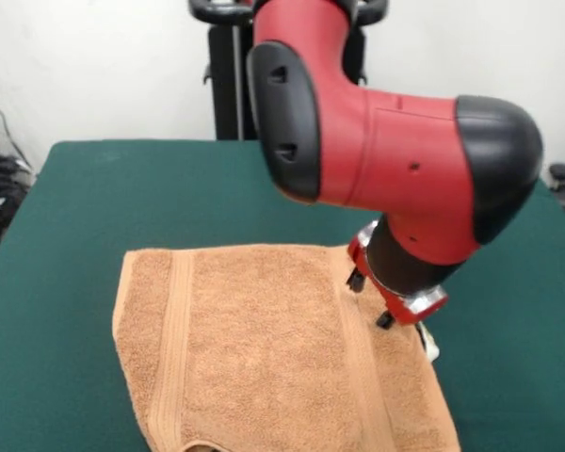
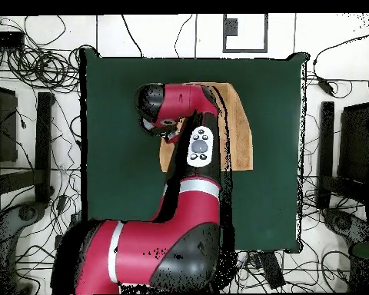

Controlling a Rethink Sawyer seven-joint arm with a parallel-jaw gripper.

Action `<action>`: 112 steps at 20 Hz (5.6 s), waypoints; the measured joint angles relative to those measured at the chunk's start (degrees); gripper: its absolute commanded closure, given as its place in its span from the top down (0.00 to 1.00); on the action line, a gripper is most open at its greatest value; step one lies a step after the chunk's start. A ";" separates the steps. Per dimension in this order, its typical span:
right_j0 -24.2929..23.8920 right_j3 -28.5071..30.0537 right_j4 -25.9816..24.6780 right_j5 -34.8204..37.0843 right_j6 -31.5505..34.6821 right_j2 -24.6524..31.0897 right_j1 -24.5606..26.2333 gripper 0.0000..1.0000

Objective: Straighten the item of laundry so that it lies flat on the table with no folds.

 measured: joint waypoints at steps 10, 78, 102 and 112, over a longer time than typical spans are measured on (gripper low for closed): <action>-0.24 -0.74 -0.87 -7.69 0.01 -0.72 -0.42 1.00; -14.75 8.58 -10.35 -30.55 0.01 14.78 -7.57 0.00; -11.97 9.63 -10.89 -30.58 0.01 13.32 -8.49 0.00; -8.15 12.77 -11.04 -31.57 0.01 12.76 -9.75 0.00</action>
